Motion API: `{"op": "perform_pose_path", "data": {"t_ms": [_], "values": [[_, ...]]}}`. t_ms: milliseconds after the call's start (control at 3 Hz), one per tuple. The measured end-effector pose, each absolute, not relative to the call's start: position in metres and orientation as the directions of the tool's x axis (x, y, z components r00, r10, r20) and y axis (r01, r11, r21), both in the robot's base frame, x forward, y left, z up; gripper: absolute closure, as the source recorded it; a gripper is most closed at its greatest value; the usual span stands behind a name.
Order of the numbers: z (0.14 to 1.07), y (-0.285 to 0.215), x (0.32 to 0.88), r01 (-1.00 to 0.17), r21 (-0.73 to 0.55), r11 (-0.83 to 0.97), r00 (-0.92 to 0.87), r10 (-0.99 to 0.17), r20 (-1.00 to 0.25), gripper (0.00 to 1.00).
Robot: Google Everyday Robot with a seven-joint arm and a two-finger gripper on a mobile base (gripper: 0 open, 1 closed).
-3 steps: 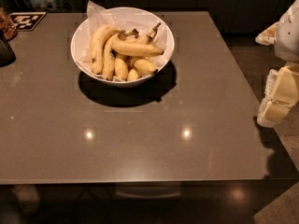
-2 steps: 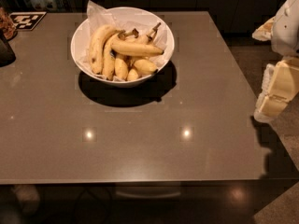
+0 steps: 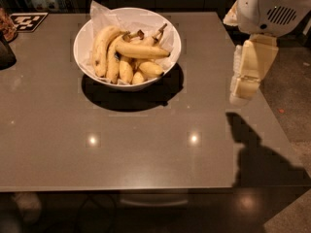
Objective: Pick banana from white bowl
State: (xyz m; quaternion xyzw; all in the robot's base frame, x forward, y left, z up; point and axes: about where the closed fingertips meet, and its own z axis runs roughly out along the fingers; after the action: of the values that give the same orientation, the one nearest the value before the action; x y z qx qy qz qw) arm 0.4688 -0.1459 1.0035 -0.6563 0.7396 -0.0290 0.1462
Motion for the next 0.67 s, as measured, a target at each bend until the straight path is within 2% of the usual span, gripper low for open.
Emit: {"op": "perform_pose_path", "data": {"t_ms": [333,667], "values": [[1.006,-0.143,0.473,-0.958,-0.254,0.137,-0.091,-0.978,-0.188,0.0],[1.007,-0.114,0.49,-0.952,-0.258,0.167,-0.114,-0.971,-0.209,0.0]]}}
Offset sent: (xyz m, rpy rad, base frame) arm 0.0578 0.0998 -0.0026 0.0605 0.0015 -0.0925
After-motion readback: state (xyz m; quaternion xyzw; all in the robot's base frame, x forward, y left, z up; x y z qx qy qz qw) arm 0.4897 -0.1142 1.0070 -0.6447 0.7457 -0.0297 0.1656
